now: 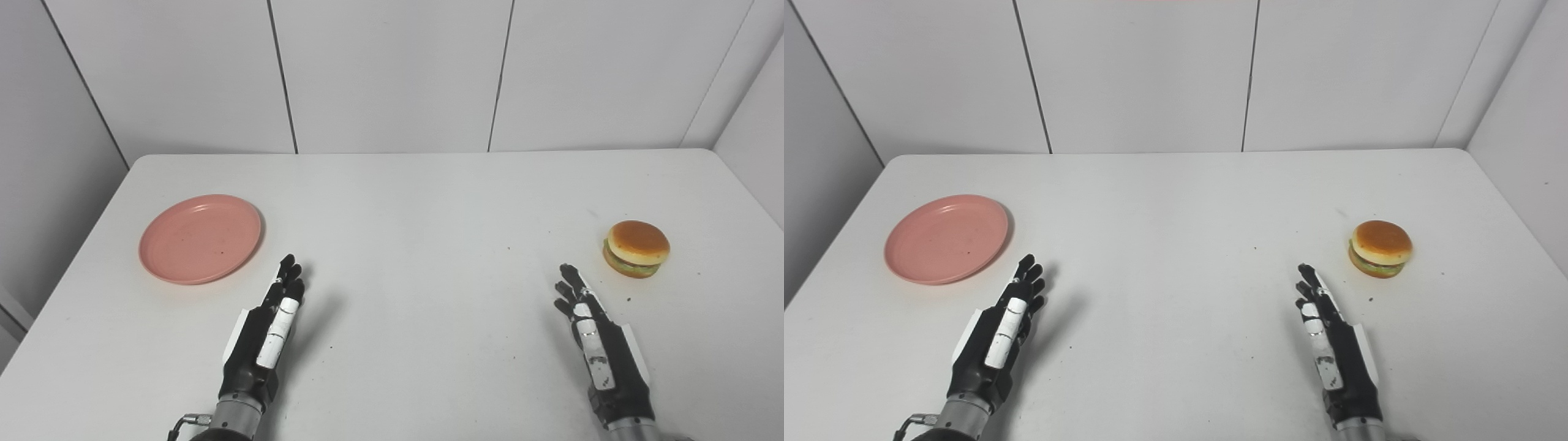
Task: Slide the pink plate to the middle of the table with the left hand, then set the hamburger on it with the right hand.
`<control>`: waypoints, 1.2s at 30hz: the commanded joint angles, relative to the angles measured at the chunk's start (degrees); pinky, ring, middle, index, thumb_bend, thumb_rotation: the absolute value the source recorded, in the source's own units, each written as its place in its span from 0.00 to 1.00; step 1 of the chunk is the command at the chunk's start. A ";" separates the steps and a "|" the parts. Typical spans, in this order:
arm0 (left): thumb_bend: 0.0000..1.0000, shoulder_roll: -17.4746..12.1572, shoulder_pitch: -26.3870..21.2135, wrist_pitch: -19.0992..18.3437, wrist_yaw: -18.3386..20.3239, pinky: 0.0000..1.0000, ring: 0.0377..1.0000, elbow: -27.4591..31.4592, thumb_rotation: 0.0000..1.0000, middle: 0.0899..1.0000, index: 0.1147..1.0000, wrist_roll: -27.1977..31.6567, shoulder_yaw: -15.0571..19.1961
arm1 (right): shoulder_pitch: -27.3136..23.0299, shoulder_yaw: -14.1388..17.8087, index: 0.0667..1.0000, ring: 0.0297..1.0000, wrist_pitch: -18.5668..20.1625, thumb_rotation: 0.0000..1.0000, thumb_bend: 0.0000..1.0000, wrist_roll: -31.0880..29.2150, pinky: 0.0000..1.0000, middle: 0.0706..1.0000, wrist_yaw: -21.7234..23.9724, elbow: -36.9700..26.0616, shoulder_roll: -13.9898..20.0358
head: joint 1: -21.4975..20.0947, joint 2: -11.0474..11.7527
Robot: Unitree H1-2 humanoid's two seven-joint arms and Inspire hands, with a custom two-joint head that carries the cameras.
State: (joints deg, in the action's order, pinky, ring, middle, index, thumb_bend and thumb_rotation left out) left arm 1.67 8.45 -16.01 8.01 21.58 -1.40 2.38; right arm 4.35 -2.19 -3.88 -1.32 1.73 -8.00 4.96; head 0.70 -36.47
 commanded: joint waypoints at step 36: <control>0.78 -1.07 5.95 3.23 -1.52 1.00 1.00 1.18 0.86 1.00 1.00 1.72 -0.09 | 0.60 0.45 0.91 0.93 -0.37 0.94 0.84 -4.03 0.92 0.96 0.50 0.07 -0.80 | 0.16 -0.13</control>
State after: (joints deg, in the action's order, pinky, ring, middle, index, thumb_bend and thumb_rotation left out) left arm 1.74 8.46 -14.50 6.88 21.46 -0.16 2.28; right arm 4.41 -1.96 -3.87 -5.15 1.85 -7.95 4.96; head 0.79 -36.65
